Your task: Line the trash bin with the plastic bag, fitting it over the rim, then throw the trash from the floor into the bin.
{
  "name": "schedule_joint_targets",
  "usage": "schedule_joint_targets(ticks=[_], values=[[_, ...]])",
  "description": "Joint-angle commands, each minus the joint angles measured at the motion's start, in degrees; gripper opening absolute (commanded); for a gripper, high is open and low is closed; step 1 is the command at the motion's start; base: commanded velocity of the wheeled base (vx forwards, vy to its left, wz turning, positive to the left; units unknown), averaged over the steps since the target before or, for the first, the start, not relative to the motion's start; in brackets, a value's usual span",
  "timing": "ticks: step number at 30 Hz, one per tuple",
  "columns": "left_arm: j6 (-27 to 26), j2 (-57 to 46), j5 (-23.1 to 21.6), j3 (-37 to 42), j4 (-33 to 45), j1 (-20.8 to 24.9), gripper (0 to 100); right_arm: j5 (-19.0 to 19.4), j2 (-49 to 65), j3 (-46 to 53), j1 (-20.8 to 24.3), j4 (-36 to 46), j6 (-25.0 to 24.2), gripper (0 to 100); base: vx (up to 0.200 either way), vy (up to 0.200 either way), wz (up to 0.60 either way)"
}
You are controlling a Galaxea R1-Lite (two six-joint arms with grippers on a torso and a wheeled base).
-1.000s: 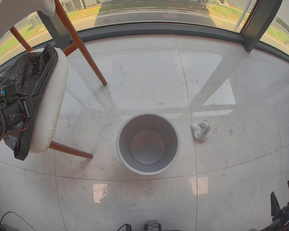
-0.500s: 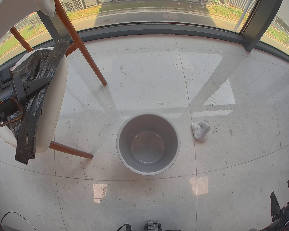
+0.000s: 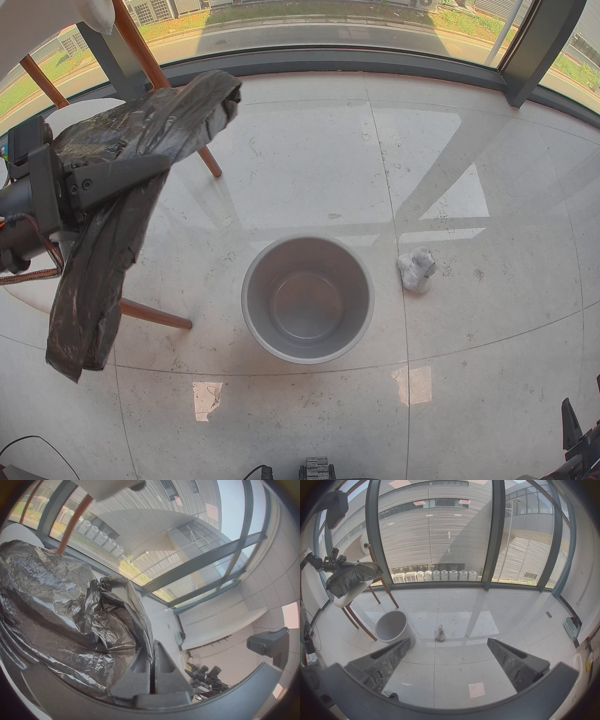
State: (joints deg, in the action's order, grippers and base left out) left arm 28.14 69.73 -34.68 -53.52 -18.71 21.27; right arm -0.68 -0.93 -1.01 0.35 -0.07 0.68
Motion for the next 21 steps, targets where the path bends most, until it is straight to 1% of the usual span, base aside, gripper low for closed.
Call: schedule_joint_targets(ticks=[1, 4, 7, 12, 13, 14, 15, 16, 17, 21], values=[[-0.1, -0.2, 0.1, 0.4, 0.2, 8.0, 0, 0.0, 0.8, 1.0, 0.0, 0.0, 0.0, 100, 0.0, 0.0, 0.0], [0.0, -0.2, 0.1, 0.8, 0.2, 12.0, 0, 0.0, 0.8, 1.0, 0.0, 0.0, 0.0, 100, 0.0, 0.0, 0.0], [-0.2, -0.1, 0.0, 2.1, 0.1, 14.1, 0, 0.0, 0.8, 1.0, 0.0, 0.0, 0.0, 100, 0.0, 0.0, 0.0], [-0.9, -0.1, -0.1, 6.2, 0.0, 21.5, 0, 0.0, 0.8, 1.0, 0.0, 0.0, -0.1, 100, 0.0, 0.0, 0.0], [-1.1, -0.1, -0.1, 6.4, 0.0, 22.0, 0, 0.0, 0.8, 1.0, 0.0, 0.0, -0.1, 100, 0.0, 0.0, 0.0], [-1.7, -0.1, -0.1, 7.4, 0.0, 24.3, 0, 0.0, 0.8, 1.0, 0.0, 0.0, -0.1, 100, 0.0, 0.0, 0.0], [-2.1, 0.0, -0.1, 8.1, 0.1, 25.7, 0, 0.0, 0.8, 1.0, 0.0, 0.0, -0.1, 100, 0.0, 0.0, 0.0], [-2.3, 0.0, -0.1, 8.3, 0.1, 26.1, 0, 0.0, 0.8, 1.0, 0.0, 0.0, -0.1, 100, 0.0, 0.0, 0.0], [-3.4, 0.1, 0.0, 9.4, 0.0, 27.7, 0, 0.0, 0.8, 1.0, 0.0, 0.0, -0.1, 100, 0.0, 0.0, 0.0], [-6.3, 0.9, -0.2, 11.0, 0.0, 31.3, 0, 0.0, 0.8, 1.0, 0.0, 0.0, -0.1, 100, 0.0, 0.0, 0.0]])
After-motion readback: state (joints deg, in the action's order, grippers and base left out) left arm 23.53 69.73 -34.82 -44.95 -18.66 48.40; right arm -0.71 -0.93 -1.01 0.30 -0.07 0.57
